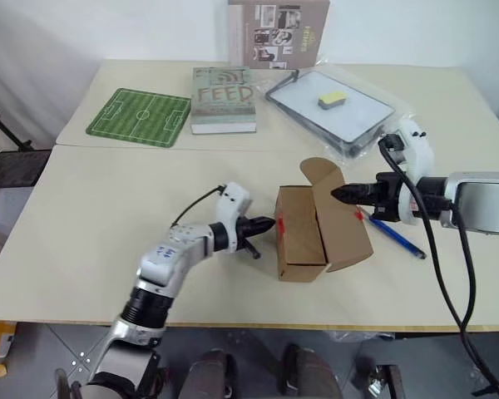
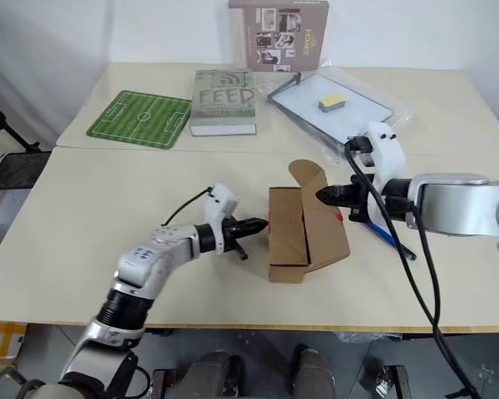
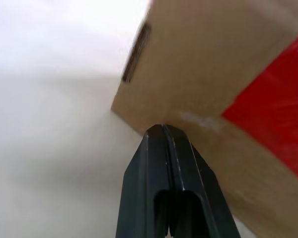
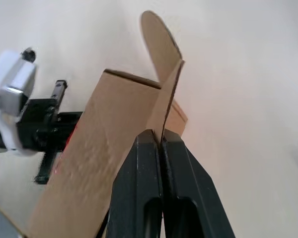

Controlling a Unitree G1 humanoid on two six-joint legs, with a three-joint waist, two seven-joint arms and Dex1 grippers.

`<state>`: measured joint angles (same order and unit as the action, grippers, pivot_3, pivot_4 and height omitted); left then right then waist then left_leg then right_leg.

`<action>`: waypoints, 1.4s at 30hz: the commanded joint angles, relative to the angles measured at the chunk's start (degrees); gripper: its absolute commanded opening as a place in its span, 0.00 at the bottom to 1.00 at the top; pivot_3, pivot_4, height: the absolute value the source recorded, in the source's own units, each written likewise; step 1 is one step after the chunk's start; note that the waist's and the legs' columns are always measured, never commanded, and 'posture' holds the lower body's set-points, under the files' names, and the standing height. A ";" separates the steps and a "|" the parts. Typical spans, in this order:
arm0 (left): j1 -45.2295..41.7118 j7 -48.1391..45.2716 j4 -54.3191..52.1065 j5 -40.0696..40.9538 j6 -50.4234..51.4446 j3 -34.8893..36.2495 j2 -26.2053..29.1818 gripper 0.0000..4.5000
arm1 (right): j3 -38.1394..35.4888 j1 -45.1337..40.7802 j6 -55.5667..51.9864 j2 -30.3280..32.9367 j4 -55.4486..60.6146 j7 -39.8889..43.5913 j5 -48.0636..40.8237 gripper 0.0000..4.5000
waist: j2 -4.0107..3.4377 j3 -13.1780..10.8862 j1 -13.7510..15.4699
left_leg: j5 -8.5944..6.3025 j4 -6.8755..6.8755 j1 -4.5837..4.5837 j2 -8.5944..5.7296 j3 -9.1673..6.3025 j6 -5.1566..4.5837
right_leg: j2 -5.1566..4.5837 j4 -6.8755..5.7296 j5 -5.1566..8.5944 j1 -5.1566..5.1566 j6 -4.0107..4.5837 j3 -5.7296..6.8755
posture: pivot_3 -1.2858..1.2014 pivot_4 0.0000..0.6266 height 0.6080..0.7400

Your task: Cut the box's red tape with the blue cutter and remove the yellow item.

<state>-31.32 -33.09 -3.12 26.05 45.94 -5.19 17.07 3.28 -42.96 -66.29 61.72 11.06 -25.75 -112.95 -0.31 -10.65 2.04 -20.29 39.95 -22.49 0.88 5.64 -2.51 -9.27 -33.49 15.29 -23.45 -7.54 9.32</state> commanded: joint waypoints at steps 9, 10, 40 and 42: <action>-9.11 -0.84 -8.85 13.34 8.19 5.37 -3.01 0.00 | 1.57 0.30 -2.43 -1.46 -0.42 -2.51 -0.05 0.01 | 0.07 0.01 -0.46 | 0.00 0.09 0.11 -0.07 0.00 0.00 | -0.06 -0.03 -0.02 0.15 -0.03 -0.09 | 0.52 0.24 1.00; -9.65 -0.86 -7.83 11.36 6.92 3.28 -3.11 0.00 | 1.68 0.17 -2.46 -1.49 -0.38 -2.61 -0.05 0.01 | 0.06 0.02 -0.45 | 0.00 0.08 0.12 -0.07 0.00 0.00 | -0.03 -0.04 -0.02 0.14 -0.03 -0.08 | 0.52 0.24 1.00; -5.59 -12.49 -6.60 -8.48 -4.94 -12.86 14.03 0.00 | -0.33 -1.09 -4.52 1.30 -3.70 -2.23 -0.05 0.01 | 0.01 -0.03 -0.70 | 0.01 0.07 0.20 0.12 0.29 0.00 | 0.09 -0.29 0.05 -0.09 0.14 -0.34 | 0.52 0.24 1.00; -7.91 -10.65 -5.32 -8.52 -5.48 -11.04 11.19 0.00 | 0.28 -1.66 -4.77 0.87 -3.90 -2.28 -0.05 0.01 | 0.04 -0.14 -0.26 | 0.06 0.16 -0.06 0.12 0.23 0.00 | 0.09 -0.32 0.04 -0.29 0.16 -0.30 | 0.52 0.24 1.00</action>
<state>-35.92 -45.25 -6.83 17.53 42.19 -19.15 29.53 4.13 -43.18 -70.80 62.47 6.28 -28.79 -112.03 -0.27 -10.79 1.78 -20.21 40.17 -22.70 0.96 5.74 -2.51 -9.22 -33.81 15.33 -23.78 -7.38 9.13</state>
